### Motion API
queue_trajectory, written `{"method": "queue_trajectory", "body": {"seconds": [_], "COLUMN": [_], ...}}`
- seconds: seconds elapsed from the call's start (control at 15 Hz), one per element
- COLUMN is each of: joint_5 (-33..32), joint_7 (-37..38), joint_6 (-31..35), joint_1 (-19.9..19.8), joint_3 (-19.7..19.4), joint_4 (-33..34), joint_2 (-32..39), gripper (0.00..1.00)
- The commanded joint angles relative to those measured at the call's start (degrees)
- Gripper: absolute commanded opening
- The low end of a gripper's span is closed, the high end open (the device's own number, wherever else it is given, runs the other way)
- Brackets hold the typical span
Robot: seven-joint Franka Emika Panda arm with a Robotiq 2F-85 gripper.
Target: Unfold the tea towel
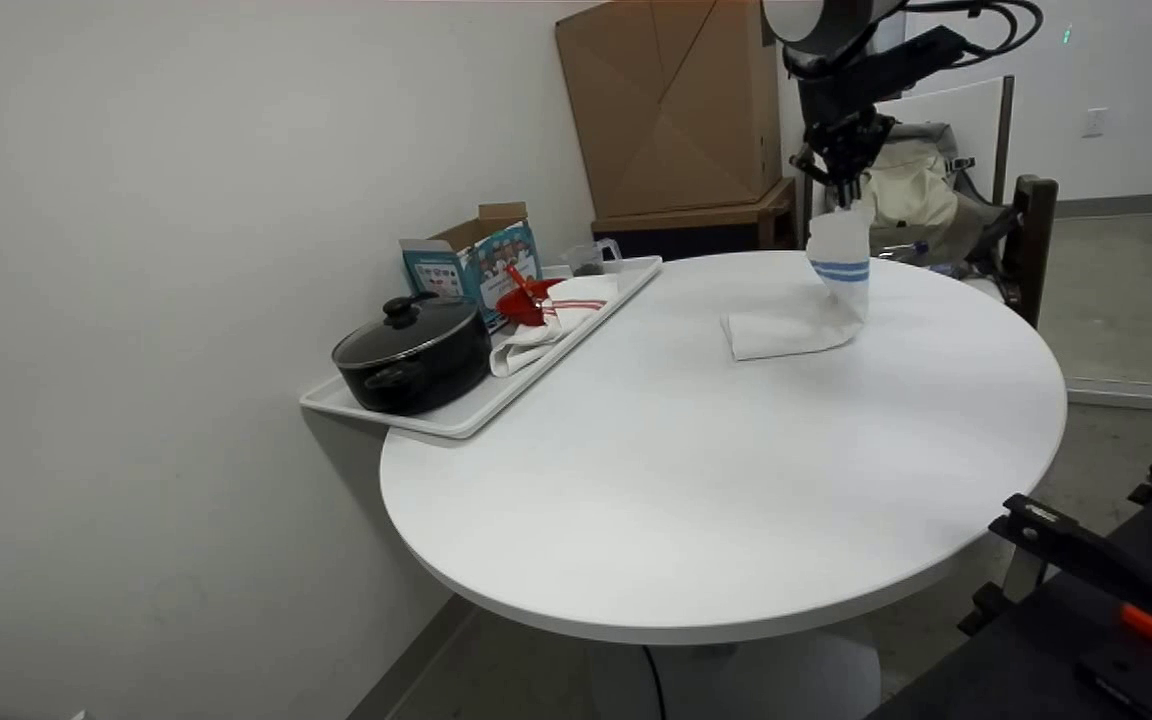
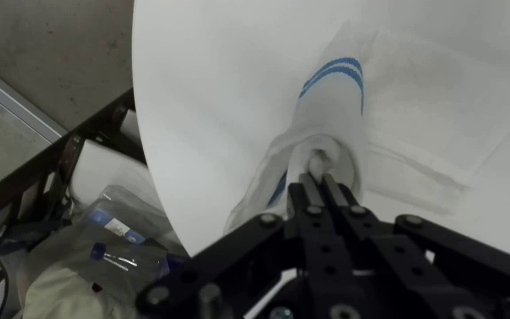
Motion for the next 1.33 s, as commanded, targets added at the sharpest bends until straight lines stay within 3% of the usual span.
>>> {"method": "queue_trajectory", "body": {"seconds": [0.0, 0.87, 0.93, 1.0, 1.27], "joint_5": [-2.3, -2.4, -2.3, -2.2, -1.8], "joint_7": [3.4, 13.7, 14.0, 14.0, 13.8], "joint_6": [0.9, -0.2, -0.3, -0.5, -0.9], "joint_1": [0.7, -0.5, -0.7, -0.9, -1.6], "joint_3": [-0.4, -5.8, -5.9, -5.9, -5.6], "joint_4": [-4.9, -13.8, -14.6, -15.3, -17.1], "joint_2": [-1.4, -5.7, -6.0, -6.3, -6.9], "gripper": [0.04, 0.04, 0.29, 0.30, 0.59]}}
